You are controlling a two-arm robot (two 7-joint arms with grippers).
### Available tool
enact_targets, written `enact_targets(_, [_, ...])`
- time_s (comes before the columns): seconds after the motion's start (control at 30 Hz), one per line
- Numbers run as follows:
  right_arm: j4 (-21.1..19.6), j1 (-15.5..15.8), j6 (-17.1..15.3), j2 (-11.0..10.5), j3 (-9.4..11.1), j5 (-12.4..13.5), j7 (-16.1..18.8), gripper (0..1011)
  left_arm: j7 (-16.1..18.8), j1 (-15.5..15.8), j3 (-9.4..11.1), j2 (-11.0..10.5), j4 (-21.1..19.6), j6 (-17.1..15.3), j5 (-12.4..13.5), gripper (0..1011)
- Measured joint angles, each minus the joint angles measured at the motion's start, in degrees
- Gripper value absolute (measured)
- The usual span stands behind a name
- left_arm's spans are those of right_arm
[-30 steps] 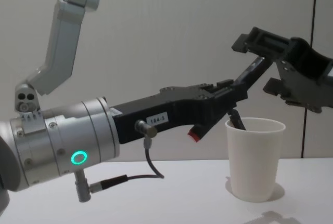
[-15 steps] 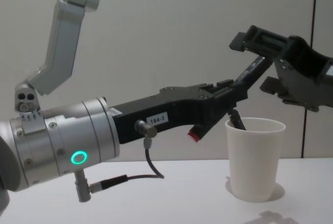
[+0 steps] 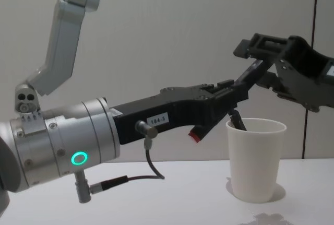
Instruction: Place the pen into the pen holder.
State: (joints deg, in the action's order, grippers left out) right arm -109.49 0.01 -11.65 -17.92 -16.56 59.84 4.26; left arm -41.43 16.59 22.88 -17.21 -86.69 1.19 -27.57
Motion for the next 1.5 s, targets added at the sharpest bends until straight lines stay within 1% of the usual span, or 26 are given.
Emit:
enact_targets(0.1, [0.0,-0.01,-0.01,0.0,0.0,0.01,0.02,567,0.0,0.0,0.0,0.0,0.0,0.0,0.0,182])
enact_targets(0.13, [0.0,-0.02,-0.01,0.0,0.0,0.02,0.02,547,0.0,0.0,0.0,0.0,0.0,0.0,0.0,183])
enact_targets(0.23, [0.0,-0.02,-0.01,0.0,0.0,0.02,0.04,446,0.0,0.0,0.0,0.0,0.0,0.0,0.0,182])
enact_targets(0.27, [0.0,-0.02,-0.02,0.0,0.0,0.02,0.05,401,0.0,0.0,0.0,0.0,0.0,0.0,0.0,182])
enact_targets(0.3, [0.0,-0.02,-0.02,0.0,0.0,0.02,0.05,401,0.0,0.0,0.0,0.0,0.0,0.0,0.0,182])
enact_targets(0.33, [0.0,-0.02,-0.01,0.0,0.0,0.02,0.06,339,0.0,0.0,0.0,0.0,0.0,0.0,0.0,181])
enact_targets(0.37, [0.0,-0.02,-0.01,0.0,0.0,0.02,0.06,328,-0.01,0.0,0.0,0.0,0.0,0.0,0.0,182])
enact_targets(0.4, [0.01,-0.02,-0.01,0.0,0.01,0.02,0.05,261,-0.01,0.0,0.0,0.0,0.0,0.0,-0.01,182])
enact_targets(0.5, [0.0,-0.02,-0.01,0.0,0.0,0.04,0.1,208,-0.02,0.0,0.0,0.0,0.0,0.0,0.0,182])
enact_targets(0.73, [0.0,-0.02,-0.01,0.0,0.0,0.05,0.14,195,-0.02,0.0,0.01,0.0,0.0,0.0,0.0,182])
enact_targets(0.83, [0.0,-0.02,0.0,0.0,0.03,0.02,0.12,195,-0.01,0.0,-0.01,0.0,0.0,0.0,0.0,211])
enact_targets(0.87, [0.0,-0.02,0.0,0.0,0.03,0.02,0.12,195,-0.01,0.0,-0.01,0.0,0.0,0.0,0.0,234])
enact_targets(0.9, [0.0,-0.01,0.0,0.0,0.03,0.02,0.11,195,-0.01,0.0,-0.01,0.0,0.0,0.0,0.0,288])
enact_targets(1.07, [0.0,-0.02,0.0,0.0,0.03,0.01,0.09,195,-0.01,0.0,0.0,0.0,0.0,0.0,-0.01,425])
enact_targets(1.1, [0.0,-0.02,0.0,0.0,0.03,0.01,0.08,195,-0.01,0.0,0.0,0.0,0.0,0.0,-0.01,486])
enact_targets(1.17, [0.0,-0.01,0.0,0.0,0.01,0.01,0.07,194,0.0,0.0,0.0,0.0,0.0,0.0,-0.01,523])
enact_targets(1.2, [0.0,-0.01,0.0,0.0,0.01,0.01,0.07,195,0.0,0.0,0.0,0.0,0.0,0.0,-0.01,583])
enact_targets(1.3, [0.0,-0.01,-0.01,0.0,0.01,0.01,0.07,195,0.0,0.0,0.0,0.0,0.0,0.0,-0.01,642])
enact_targets(1.37, [0.0,-0.02,-0.01,0.0,0.0,0.01,0.07,195,0.0,0.0,0.0,0.0,0.0,0.0,-0.01,723])
enact_targets(1.47, [0.0,-0.02,-0.01,0.0,0.01,0.01,0.07,195,0.0,0.0,0.0,0.0,0.0,0.0,-0.01,792])
enact_targets(1.5, [0.0,-0.01,-0.01,0.0,0.0,0.01,0.07,195,0.0,0.0,0.0,0.0,0.0,0.0,-0.01,833])
